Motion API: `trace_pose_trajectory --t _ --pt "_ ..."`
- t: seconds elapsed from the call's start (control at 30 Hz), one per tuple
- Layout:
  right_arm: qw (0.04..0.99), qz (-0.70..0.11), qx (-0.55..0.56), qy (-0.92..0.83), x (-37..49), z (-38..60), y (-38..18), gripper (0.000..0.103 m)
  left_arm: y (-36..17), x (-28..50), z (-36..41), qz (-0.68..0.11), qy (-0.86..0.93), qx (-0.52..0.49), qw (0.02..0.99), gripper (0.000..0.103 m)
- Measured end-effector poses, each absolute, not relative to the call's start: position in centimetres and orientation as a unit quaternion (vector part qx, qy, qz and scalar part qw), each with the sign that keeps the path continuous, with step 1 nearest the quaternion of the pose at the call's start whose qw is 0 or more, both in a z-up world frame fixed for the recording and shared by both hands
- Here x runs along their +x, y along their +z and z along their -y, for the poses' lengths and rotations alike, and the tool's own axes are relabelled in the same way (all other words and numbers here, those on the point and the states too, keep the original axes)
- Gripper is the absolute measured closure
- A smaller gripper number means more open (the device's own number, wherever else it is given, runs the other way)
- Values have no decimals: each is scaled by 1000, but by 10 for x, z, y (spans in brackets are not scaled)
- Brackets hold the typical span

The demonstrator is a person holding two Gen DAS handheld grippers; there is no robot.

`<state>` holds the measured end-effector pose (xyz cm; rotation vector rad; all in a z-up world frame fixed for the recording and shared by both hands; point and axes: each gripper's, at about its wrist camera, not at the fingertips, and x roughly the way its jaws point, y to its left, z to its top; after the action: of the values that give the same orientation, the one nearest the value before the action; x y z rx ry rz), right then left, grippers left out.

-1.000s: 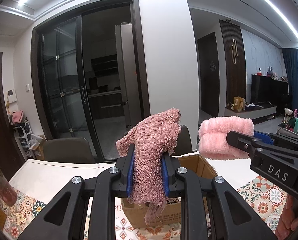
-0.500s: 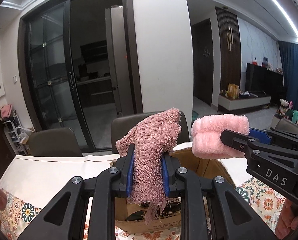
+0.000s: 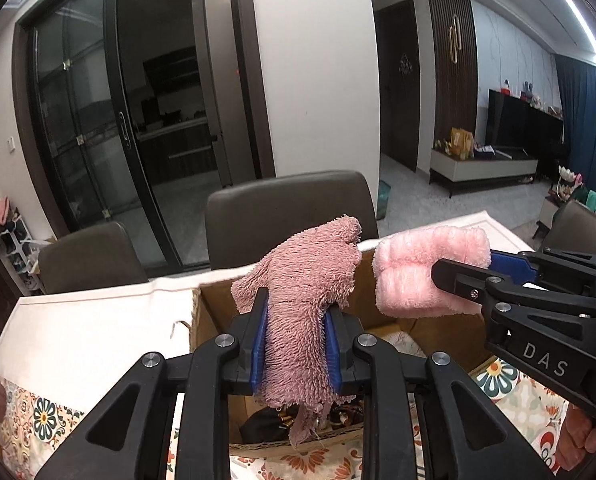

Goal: Organize soft objects
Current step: 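Open both tools to drop the pink towel and fluffy item into the box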

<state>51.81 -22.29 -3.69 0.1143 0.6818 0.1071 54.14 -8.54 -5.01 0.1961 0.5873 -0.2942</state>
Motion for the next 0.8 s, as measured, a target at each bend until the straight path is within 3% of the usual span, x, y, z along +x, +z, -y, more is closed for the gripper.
trace_pose_trajectory --t 0.2,0.33,0.47,0.57,0.8 --pt "930 -359 56 56 523 228 -53 75 -62 543 89 -308 -146 105 934 76" --pt "926 -370 57 59 525 229 -58 73 -66 544 90 -316 -150 111 930 68" --pt "923 -374 69 59 525 232 -60 55 -65 543 87 -318 -153 110 929 55" --pt "926 -368 68 51 523 232 -57 52 -63 540 86 -315 -149 112 931 50" --pt "930 -359 68 38 511 233 -48 49 -53 524 80 -305 -136 111 936 50"
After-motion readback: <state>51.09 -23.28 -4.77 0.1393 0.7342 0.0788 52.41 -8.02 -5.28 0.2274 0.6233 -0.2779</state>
